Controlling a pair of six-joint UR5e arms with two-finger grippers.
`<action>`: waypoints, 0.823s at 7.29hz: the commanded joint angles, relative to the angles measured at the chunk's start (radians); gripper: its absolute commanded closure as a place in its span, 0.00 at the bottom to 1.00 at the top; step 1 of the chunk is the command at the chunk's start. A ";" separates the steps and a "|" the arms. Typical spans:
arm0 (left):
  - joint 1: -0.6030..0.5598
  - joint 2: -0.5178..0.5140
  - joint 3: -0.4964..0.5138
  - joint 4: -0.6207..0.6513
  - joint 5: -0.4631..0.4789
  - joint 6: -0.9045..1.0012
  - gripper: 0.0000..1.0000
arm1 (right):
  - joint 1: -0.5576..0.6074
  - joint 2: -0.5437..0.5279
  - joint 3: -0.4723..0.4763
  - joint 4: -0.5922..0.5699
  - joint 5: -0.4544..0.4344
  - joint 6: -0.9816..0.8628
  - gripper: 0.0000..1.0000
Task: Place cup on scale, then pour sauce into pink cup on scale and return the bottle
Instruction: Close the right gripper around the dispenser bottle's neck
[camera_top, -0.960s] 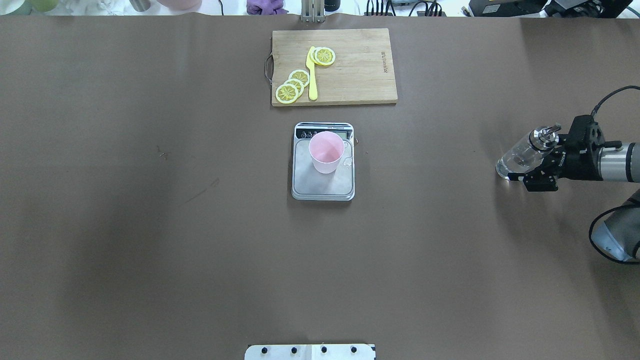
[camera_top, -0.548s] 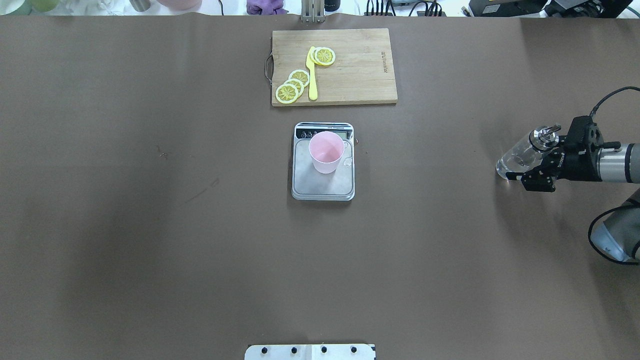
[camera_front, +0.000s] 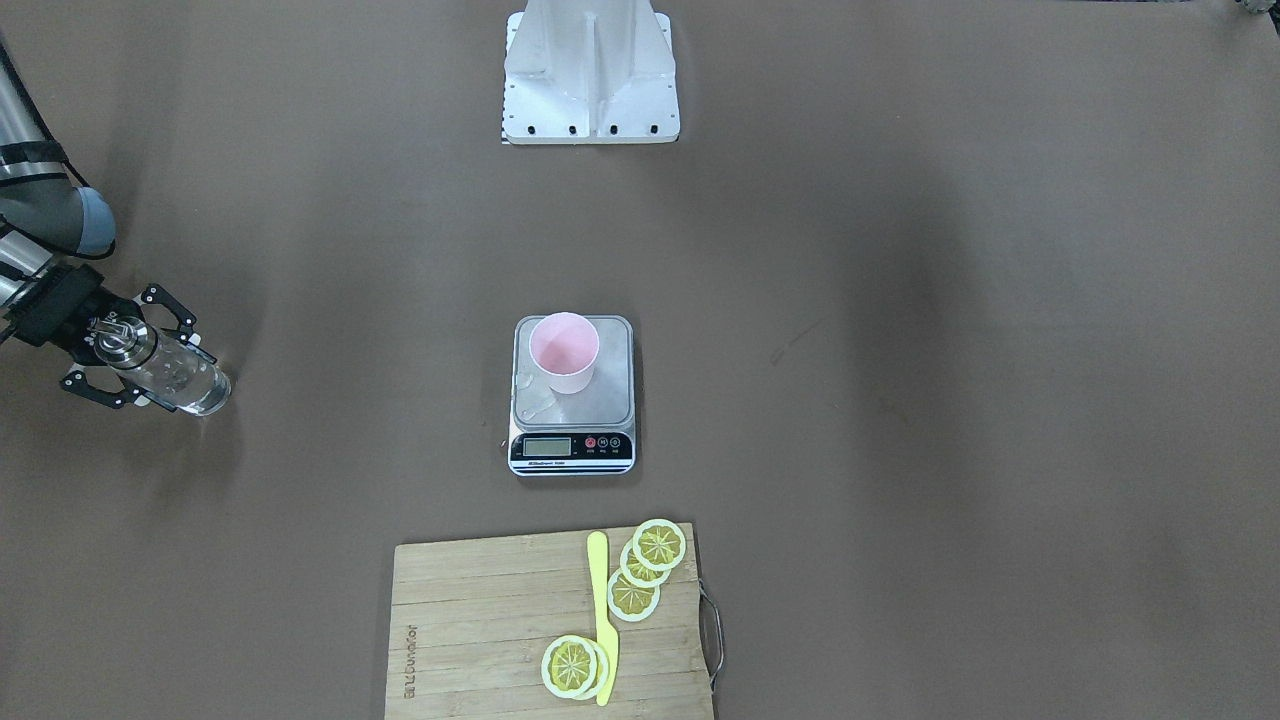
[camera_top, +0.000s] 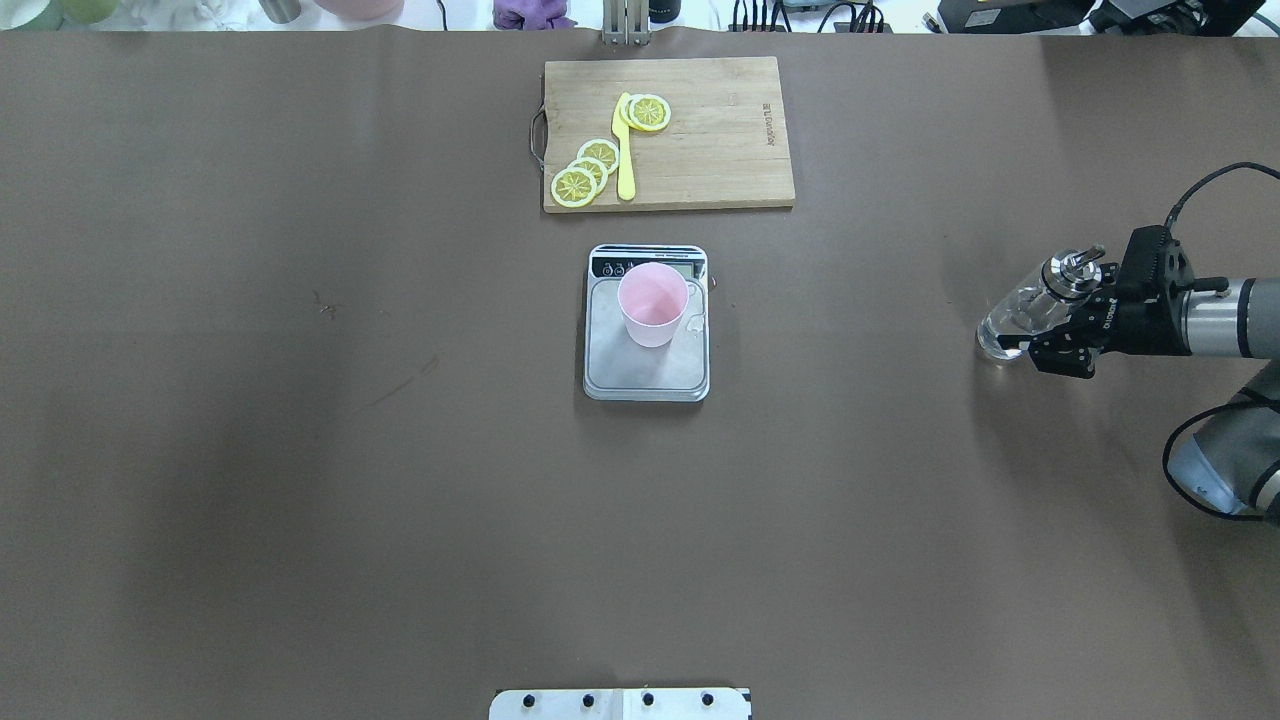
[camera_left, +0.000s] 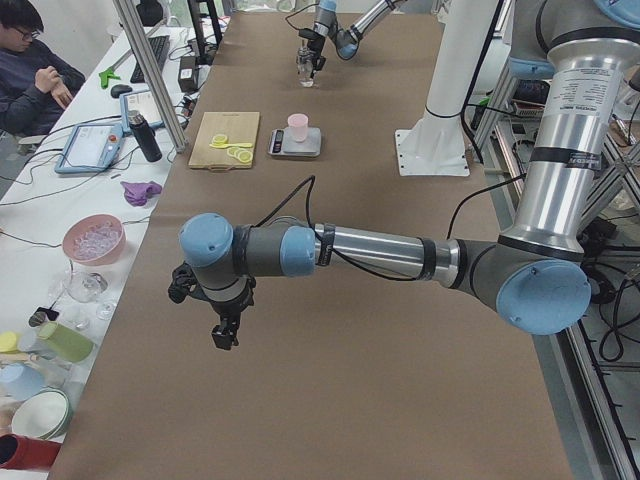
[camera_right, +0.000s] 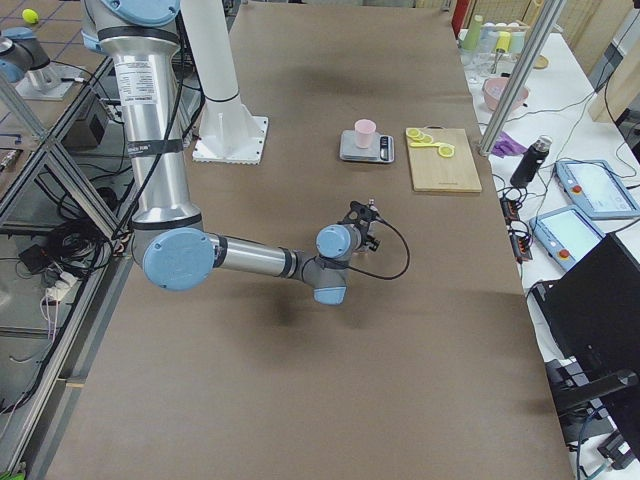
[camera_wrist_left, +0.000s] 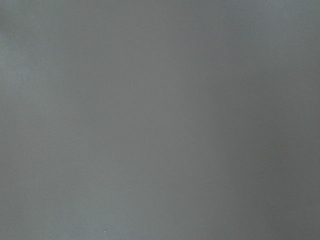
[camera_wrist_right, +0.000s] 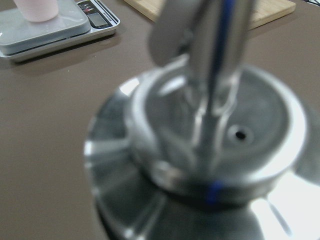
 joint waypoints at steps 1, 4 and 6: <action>0.000 0.000 0.003 0.000 0.000 0.000 0.02 | 0.001 0.010 0.000 -0.007 0.005 -0.024 1.00; 0.001 0.000 0.006 0.004 0.000 -0.001 0.02 | 0.029 0.009 0.007 -0.059 0.032 -0.022 1.00; 0.000 0.014 -0.002 0.003 0.000 -0.014 0.02 | 0.071 0.019 0.033 -0.128 0.069 -0.022 1.00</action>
